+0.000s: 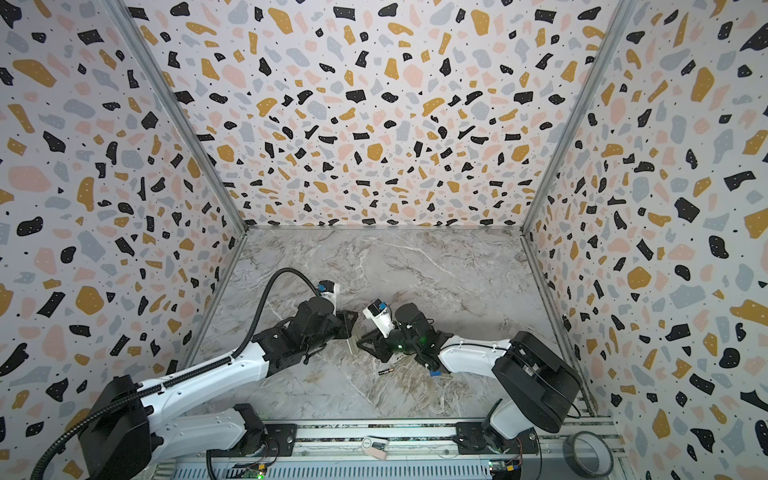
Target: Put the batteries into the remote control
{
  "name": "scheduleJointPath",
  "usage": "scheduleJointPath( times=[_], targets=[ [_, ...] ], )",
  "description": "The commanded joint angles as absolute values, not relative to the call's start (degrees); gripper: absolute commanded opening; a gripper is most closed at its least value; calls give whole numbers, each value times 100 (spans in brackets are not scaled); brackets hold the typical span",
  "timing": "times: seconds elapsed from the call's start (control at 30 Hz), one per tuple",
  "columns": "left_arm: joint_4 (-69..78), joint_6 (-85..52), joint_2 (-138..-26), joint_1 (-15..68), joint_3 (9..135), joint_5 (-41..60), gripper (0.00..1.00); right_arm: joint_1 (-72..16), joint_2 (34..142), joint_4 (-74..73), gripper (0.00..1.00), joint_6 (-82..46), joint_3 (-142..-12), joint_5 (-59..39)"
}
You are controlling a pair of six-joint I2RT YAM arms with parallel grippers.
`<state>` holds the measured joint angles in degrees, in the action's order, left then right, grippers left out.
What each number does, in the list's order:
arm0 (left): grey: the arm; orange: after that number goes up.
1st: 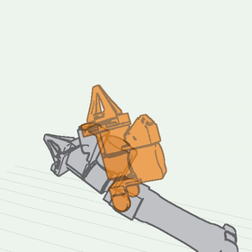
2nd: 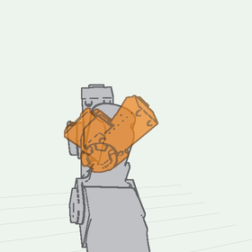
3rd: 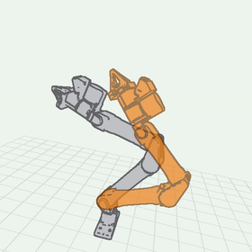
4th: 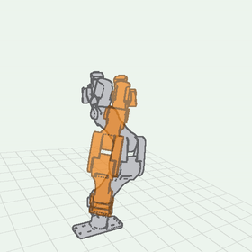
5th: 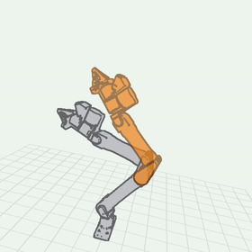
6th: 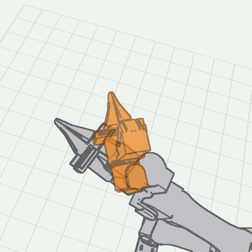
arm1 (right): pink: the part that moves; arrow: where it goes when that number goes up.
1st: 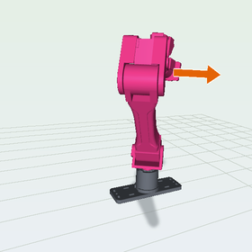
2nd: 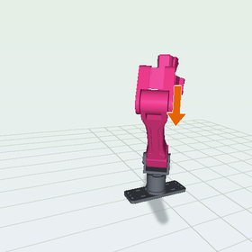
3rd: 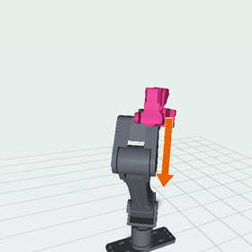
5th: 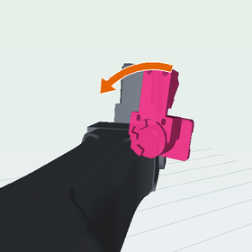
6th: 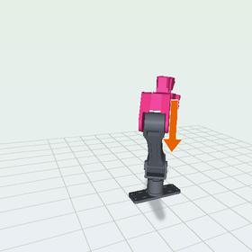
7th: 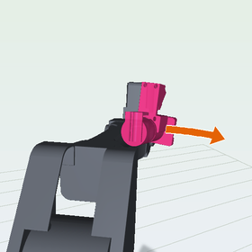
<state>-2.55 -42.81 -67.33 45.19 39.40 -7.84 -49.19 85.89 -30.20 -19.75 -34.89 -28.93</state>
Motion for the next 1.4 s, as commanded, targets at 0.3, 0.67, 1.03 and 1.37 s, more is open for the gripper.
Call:
scheduleJointPath(
  times=[0.3,0.67,1.03,1.37],
  targets=[
    [-34,-4362,-6751,4583,4167,-1063,0,-4943,8504,-3146,22,-1924,-3490,-2998],
    [-66,-4586,-6634,4583,4019,-1499,0,-4966,8391,-2954,20,-1759,-3472,-2754],
    [-35,-4612,-6680,4587,4008,-1675,0,-5001,8400,-2760,19,-1627,-3524,-2589],
    [67,-4434,-6697,4557,3860,-1691,0,-4988,8054,-2362,18,-1556,-3492,-2226]
  ],
)
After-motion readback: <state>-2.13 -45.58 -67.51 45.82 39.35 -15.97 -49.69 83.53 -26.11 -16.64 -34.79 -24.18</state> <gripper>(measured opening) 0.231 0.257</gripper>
